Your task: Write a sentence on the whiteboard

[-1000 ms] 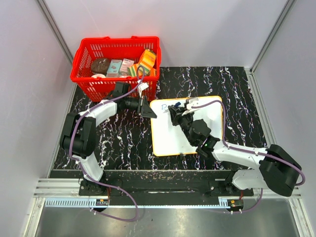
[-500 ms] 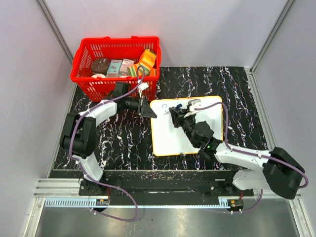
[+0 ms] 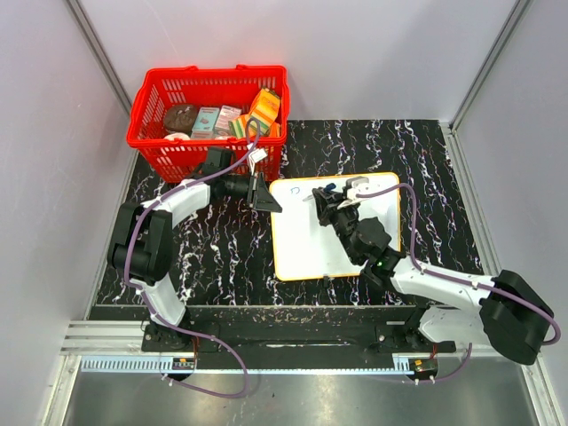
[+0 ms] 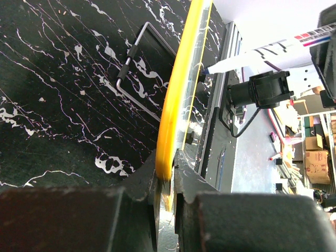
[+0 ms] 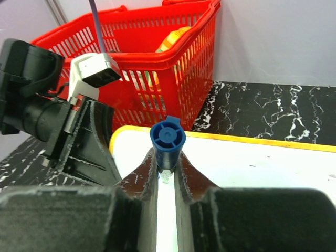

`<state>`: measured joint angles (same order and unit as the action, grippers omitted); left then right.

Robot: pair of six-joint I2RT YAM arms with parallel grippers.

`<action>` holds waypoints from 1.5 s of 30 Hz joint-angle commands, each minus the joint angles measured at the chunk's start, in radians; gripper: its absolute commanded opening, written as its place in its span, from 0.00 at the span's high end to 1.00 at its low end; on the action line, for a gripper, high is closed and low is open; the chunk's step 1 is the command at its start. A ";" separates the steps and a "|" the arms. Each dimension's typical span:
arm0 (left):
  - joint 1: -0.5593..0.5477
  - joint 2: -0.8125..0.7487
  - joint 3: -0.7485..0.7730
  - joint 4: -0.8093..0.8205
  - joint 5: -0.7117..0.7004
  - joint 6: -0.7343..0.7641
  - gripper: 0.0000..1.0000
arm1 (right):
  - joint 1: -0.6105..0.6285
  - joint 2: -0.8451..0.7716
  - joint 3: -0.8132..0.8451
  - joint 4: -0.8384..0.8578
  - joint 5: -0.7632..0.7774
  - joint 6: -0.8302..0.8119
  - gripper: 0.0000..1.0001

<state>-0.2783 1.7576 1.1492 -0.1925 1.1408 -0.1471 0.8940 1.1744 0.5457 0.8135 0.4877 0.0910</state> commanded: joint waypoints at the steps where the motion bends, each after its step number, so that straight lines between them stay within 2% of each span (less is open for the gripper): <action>1: 0.016 -0.020 0.011 0.070 -0.124 0.089 1.00 | -0.020 0.007 0.039 0.023 0.026 -0.025 1.00; 15: 0.016 -0.017 0.012 0.068 -0.122 0.089 1.00 | -0.029 0.062 0.065 0.033 -0.028 -0.002 1.00; 38: 0.016 -0.015 0.014 0.070 -0.121 0.089 1.00 | -0.052 0.042 0.065 -0.010 0.104 0.000 1.00; 45: 0.016 -0.017 0.014 0.070 -0.121 0.089 1.00 | -0.056 0.044 0.079 -0.013 0.078 0.001 1.00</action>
<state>-0.2783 1.7576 1.1492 -0.1925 1.1400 -0.1474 0.8551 1.2285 0.5835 0.8177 0.5331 0.1024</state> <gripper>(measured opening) 0.123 0.187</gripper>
